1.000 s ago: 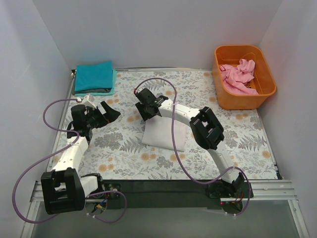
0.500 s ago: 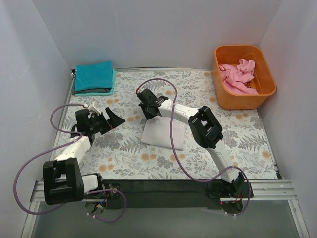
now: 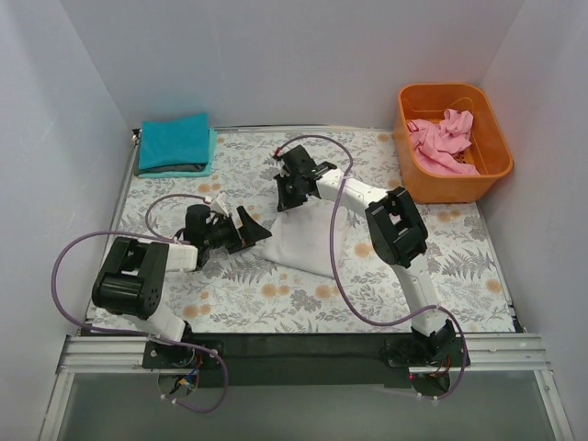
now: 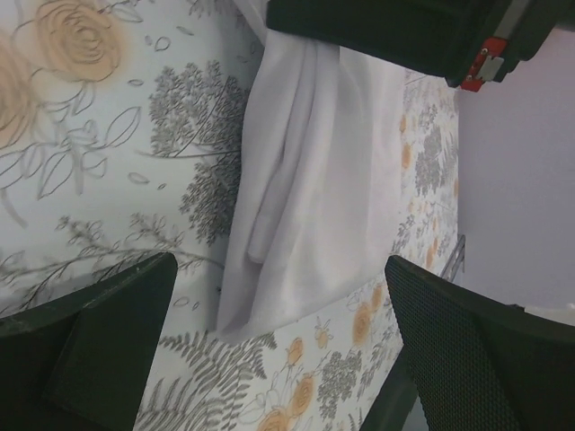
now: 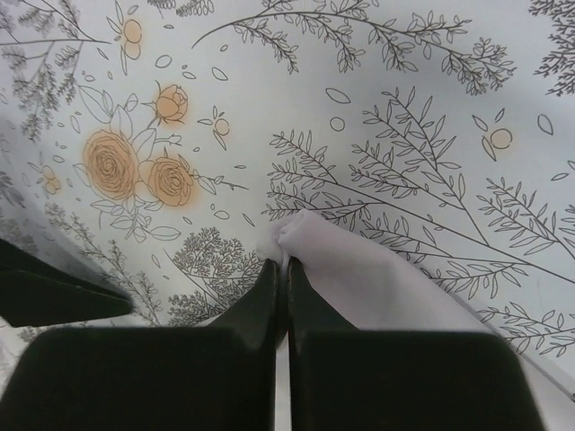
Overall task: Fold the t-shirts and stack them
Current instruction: Fold the tshirt
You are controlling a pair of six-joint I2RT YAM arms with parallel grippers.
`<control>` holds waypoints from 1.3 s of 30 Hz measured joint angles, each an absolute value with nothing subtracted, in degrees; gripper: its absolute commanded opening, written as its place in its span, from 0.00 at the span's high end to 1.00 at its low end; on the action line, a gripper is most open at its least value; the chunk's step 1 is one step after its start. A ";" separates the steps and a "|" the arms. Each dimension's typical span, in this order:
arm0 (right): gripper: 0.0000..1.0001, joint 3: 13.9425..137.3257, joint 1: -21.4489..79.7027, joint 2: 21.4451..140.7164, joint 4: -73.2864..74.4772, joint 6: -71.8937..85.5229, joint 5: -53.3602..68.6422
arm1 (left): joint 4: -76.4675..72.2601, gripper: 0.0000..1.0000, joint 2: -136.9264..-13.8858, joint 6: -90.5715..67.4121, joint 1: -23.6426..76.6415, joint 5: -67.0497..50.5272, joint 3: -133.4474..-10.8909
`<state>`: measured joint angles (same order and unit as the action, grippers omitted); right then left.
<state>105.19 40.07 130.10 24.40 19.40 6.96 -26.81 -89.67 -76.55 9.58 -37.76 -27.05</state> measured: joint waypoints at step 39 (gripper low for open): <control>0.13 103.53 28.18 125.84 21.08 26.48 12.71 | -17.61 0.98 -115.79 -74.08 21.41 -17.67 -60.55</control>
